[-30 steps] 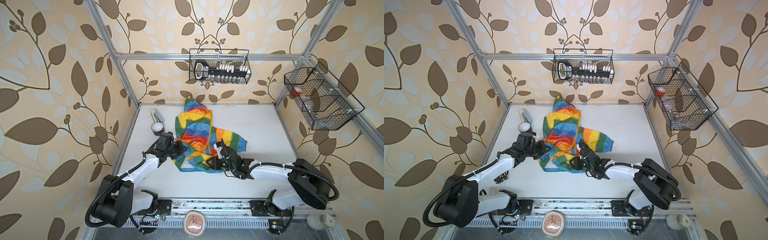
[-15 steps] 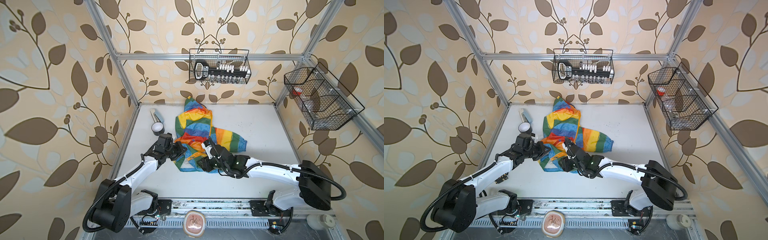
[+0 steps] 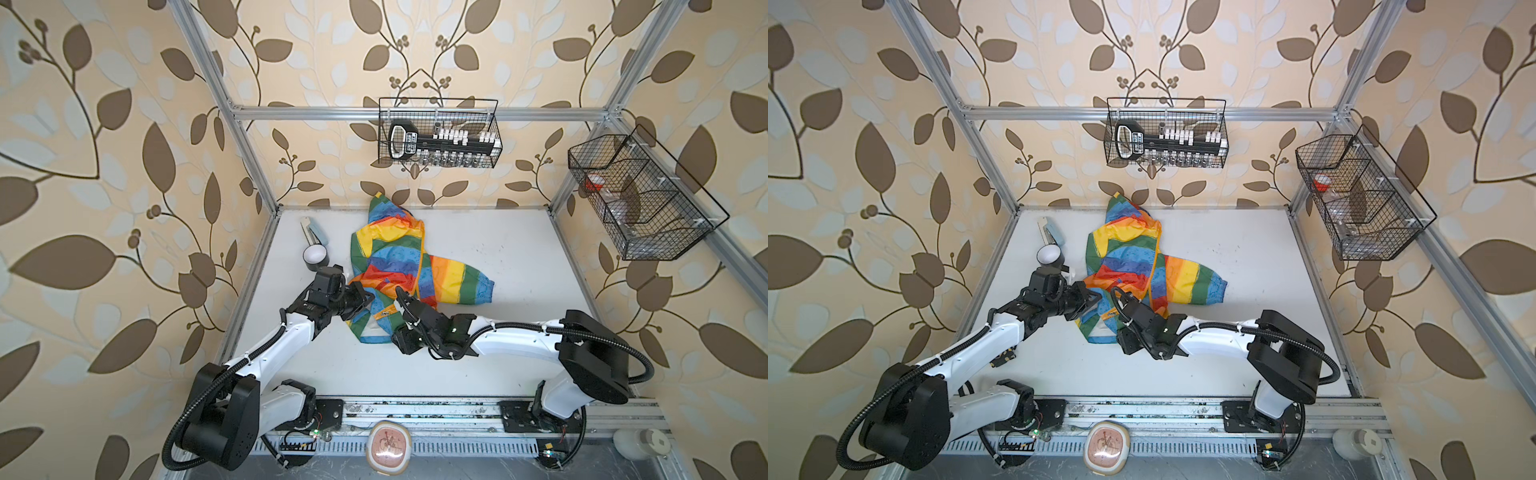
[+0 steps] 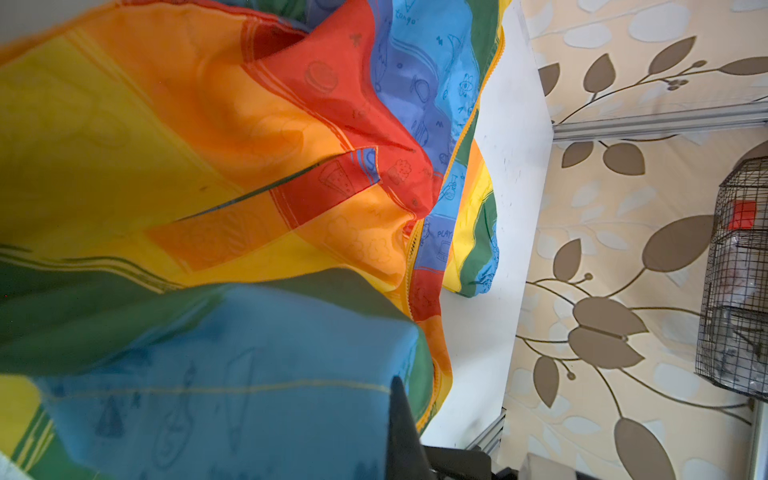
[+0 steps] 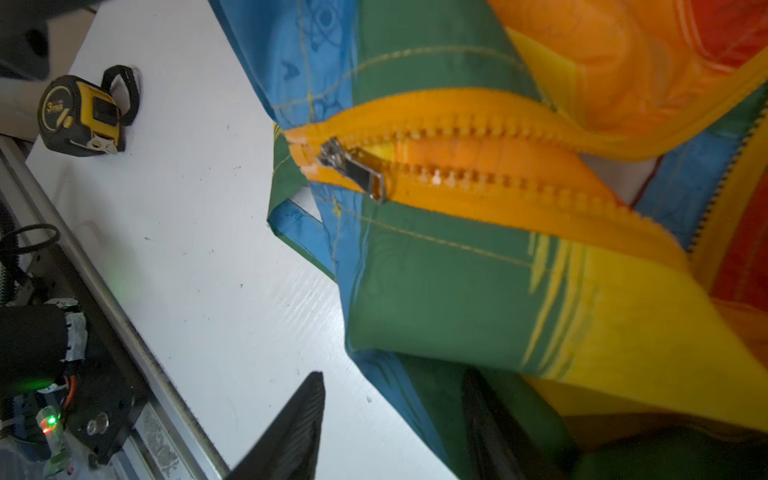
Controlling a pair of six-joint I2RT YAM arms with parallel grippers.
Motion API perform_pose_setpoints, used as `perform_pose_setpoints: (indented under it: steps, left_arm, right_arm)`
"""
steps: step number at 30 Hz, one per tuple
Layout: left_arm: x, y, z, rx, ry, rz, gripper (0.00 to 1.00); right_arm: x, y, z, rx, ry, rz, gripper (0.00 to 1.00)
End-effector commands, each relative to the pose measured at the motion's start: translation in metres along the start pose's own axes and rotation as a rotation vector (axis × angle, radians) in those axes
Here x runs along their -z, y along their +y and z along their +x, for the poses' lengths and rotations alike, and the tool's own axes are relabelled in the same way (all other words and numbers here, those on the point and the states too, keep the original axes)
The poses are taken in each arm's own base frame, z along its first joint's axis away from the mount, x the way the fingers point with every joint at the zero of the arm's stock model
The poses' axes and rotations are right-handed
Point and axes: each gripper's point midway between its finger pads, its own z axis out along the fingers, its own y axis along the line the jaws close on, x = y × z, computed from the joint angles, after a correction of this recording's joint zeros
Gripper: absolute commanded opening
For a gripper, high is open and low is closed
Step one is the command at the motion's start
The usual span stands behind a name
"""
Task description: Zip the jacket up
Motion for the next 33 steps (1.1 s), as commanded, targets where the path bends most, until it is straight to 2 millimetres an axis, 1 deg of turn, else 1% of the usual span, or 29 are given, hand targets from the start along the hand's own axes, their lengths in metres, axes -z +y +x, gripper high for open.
perform_pose_setpoints:
  steps: [1, 5, 7, 8, 10, 14, 15, 16, 17, 18, 22, 24, 25, 27, 33]
  left_arm:
    - [0.010, -0.023, -0.004, -0.028, -0.007, 0.065, 0.00]
    - [0.010, -0.024, -0.003, 0.000, -0.007, 0.075, 0.00]
    - [0.011, -0.024, -0.003, 0.004, -0.007, 0.077, 0.00]
    - [0.011, -0.025, -0.003, 0.003, -0.007, 0.080, 0.00]
    - [0.011, -0.024, -0.002, 0.006, -0.004, 0.081, 0.00]
    - [0.012, -0.025, -0.002, 0.004, -0.006, 0.085, 0.00]
    - [0.013, -0.025, -0.002, 0.004, -0.009, 0.086, 0.00]
    - [0.012, -0.025, -0.002, 0.005, -0.009, 0.086, 0.01]
    - [0.012, -0.025, -0.002, 0.007, -0.010, 0.089, 0.04]
    - [0.012, -0.024, -0.001, 0.010, -0.011, 0.090, 0.10]
    - [0.013, -0.025, -0.002, 0.019, -0.018, 0.096, 0.49]
    - [0.015, -0.022, -0.002, 0.026, -0.029, 0.087, 0.62]
    - [0.017, -0.022, -0.002, 0.030, -0.035, 0.087, 0.66]
    - [0.020, -0.018, 0.000, 0.037, -0.046, 0.075, 0.71]
    - [0.034, -0.006, 0.010, 0.058, -0.059, 0.044, 0.75]
  right_arm:
    - [-0.004, 0.008, -0.014, -0.018, -0.036, -0.006, 0.56]
    - [-0.011, 0.005, -0.015, -0.033, -0.036, 0.015, 0.57]
    - [-0.013, 0.001, -0.016, -0.044, -0.040, 0.031, 0.51]
    - [-0.014, -0.001, -0.018, -0.053, -0.044, 0.036, 0.45]
    - [-0.015, -0.005, -0.021, -0.067, -0.053, 0.041, 0.28]
    - [-0.010, -0.005, -0.030, -0.080, -0.073, 0.020, 0.02]
    - [-0.008, -0.003, -0.032, -0.079, -0.078, 0.007, 0.00]
    - [-0.006, -0.001, -0.034, -0.077, -0.077, -0.002, 0.00]
    - [-0.004, 0.000, -0.034, -0.075, -0.078, -0.013, 0.00]
    - [-0.003, 0.001, -0.035, -0.076, -0.077, -0.025, 0.00]
    - [0.002, 0.009, -0.038, -0.085, -0.076, -0.087, 0.00]
    - [0.004, 0.012, -0.040, -0.088, -0.075, -0.110, 0.00]
    - [0.005, 0.013, -0.040, -0.092, -0.075, -0.119, 0.00]
    - [0.006, 0.015, -0.042, -0.097, -0.076, -0.137, 0.00]
    - [0.008, 0.021, -0.047, -0.125, -0.070, -0.197, 0.00]
